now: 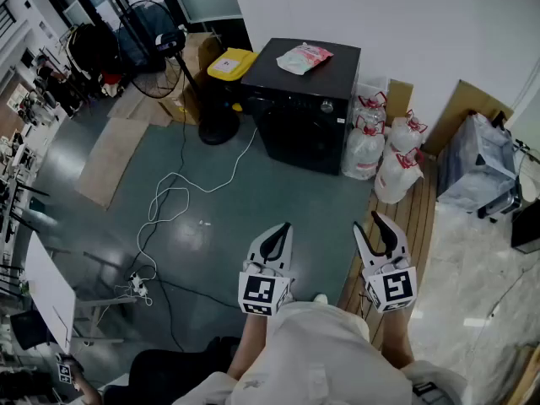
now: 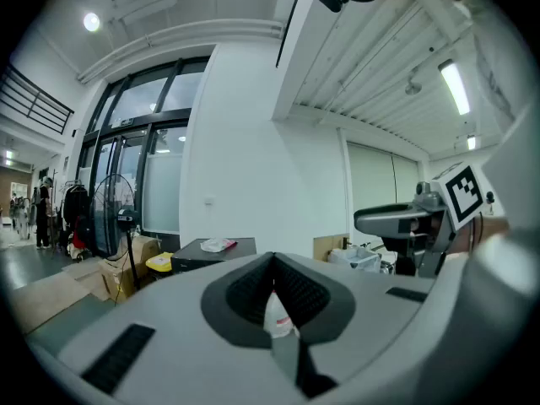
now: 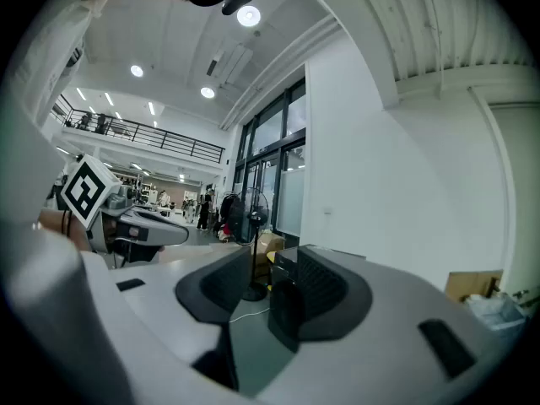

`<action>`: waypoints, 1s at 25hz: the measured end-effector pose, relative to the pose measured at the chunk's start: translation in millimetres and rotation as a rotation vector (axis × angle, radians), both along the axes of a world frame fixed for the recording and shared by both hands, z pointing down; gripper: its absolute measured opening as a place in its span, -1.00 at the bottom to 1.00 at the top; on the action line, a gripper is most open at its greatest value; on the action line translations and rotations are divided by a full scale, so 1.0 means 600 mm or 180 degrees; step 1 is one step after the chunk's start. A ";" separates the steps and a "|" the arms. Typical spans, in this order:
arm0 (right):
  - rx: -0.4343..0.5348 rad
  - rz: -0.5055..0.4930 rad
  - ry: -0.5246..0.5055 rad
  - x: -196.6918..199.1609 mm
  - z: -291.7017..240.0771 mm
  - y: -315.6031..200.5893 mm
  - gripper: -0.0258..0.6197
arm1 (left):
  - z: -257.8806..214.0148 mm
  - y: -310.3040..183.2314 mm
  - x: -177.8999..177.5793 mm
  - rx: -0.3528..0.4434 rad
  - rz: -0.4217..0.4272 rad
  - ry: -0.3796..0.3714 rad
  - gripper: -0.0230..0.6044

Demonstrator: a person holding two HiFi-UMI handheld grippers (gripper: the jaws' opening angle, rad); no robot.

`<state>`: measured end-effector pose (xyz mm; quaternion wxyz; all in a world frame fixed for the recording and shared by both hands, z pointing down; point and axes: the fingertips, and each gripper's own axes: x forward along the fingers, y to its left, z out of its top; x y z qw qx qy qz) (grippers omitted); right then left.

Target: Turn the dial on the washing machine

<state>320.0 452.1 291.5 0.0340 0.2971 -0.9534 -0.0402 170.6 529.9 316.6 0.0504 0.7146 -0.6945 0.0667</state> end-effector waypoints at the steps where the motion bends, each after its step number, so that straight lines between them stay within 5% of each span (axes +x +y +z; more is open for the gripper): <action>1: -0.0020 0.0000 -0.0023 0.005 0.001 -0.004 -0.37 | 0.001 -0.003 0.007 -0.0003 0.0002 0.0005 -0.88; 9: -0.0089 -0.0021 -0.0078 0.020 0.008 -0.028 -0.34 | 0.012 -0.019 0.030 -0.0024 -0.0009 0.0066 -0.88; 25: -0.0145 0.0018 0.0029 -0.036 0.032 -0.120 -0.35 | 0.029 -0.119 -0.029 -0.0020 0.0081 0.0068 -0.88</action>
